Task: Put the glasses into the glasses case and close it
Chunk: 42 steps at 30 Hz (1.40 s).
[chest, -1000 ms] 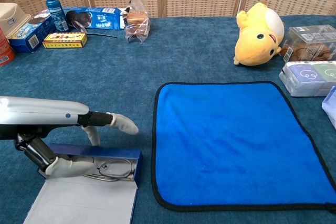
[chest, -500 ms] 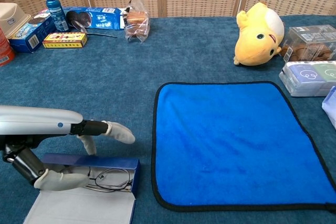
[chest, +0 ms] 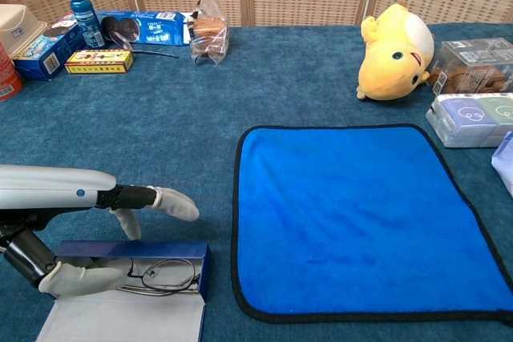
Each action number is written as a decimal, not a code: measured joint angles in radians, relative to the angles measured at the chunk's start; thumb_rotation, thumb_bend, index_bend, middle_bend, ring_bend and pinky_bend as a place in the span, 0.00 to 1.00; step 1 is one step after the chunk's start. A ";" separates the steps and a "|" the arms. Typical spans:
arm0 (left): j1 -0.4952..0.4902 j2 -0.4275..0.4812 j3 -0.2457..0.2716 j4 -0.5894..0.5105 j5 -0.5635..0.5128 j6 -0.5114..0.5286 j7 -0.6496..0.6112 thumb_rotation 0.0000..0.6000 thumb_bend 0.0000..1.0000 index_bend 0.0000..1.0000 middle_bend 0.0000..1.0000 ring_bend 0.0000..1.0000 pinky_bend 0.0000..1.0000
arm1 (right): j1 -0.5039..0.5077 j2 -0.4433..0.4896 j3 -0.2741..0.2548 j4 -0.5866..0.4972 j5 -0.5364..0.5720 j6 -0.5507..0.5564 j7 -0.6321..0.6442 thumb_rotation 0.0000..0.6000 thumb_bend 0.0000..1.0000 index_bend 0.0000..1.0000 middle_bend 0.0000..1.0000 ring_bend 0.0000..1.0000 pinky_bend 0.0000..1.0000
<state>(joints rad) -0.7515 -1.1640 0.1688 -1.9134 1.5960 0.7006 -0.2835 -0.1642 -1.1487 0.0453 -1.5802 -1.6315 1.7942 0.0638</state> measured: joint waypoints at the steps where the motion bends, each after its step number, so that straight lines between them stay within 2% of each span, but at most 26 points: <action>1: 0.002 0.000 -0.001 0.001 0.000 0.004 0.002 0.52 0.35 0.00 0.00 0.00 0.20 | 0.000 0.000 0.000 0.001 0.000 0.000 0.002 1.00 0.28 0.12 0.26 0.33 0.38; 4: 0.015 0.000 -0.004 0.006 -0.002 0.036 0.019 0.52 0.35 0.00 0.00 0.00 0.20 | 0.002 0.000 0.000 0.003 0.000 -0.003 0.005 1.00 0.28 0.12 0.26 0.33 0.38; 10: 0.081 -0.004 -0.012 0.010 -0.001 0.168 0.049 0.51 0.35 0.00 0.00 0.00 0.20 | 0.015 0.001 0.003 0.009 -0.001 -0.020 0.014 0.99 0.28 0.12 0.26 0.33 0.38; 19: 0.288 -0.036 0.005 0.044 0.073 0.515 0.200 0.52 0.35 0.07 0.03 0.00 0.19 | 0.055 0.001 0.012 0.014 -0.006 -0.069 0.015 0.99 0.28 0.12 0.26 0.33 0.38; 20: 0.329 -0.043 0.012 0.052 0.090 0.572 0.232 0.52 0.35 0.08 0.03 0.00 0.19 | 0.059 0.002 0.011 0.013 -0.007 -0.076 0.015 0.99 0.28 0.12 0.26 0.33 0.38; 26: 0.490 -0.072 0.052 0.111 0.166 0.757 0.380 0.53 0.35 0.08 0.03 0.00 0.16 | 0.087 0.010 -0.008 0.025 -0.034 -0.122 0.019 0.96 0.28 0.12 0.26 0.32 0.38; 32: 0.622 -0.115 0.100 0.190 0.225 0.868 0.470 0.53 0.35 0.07 0.02 0.00 0.12 | 0.109 0.017 -0.030 0.043 -0.069 -0.147 0.015 0.94 0.28 0.13 0.26 0.31 0.36; 40: 0.722 -0.191 0.114 0.314 0.283 0.955 0.532 0.53 0.35 0.06 0.02 0.00 0.08 | 0.121 0.010 -0.039 0.067 -0.082 -0.150 0.032 0.94 0.28 0.13 0.26 0.31 0.36; 42: 0.745 -0.212 0.120 0.352 0.299 0.964 0.545 0.59 0.35 0.05 0.01 0.00 0.07 | 0.123 0.010 -0.040 0.072 -0.084 -0.149 0.038 0.94 0.28 0.13 0.26 0.31 0.36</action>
<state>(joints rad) -0.0069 -1.3762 0.2888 -1.5617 1.8951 1.6647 0.2619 -0.0408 -1.1389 0.0049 -1.5083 -1.7156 1.6453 0.1021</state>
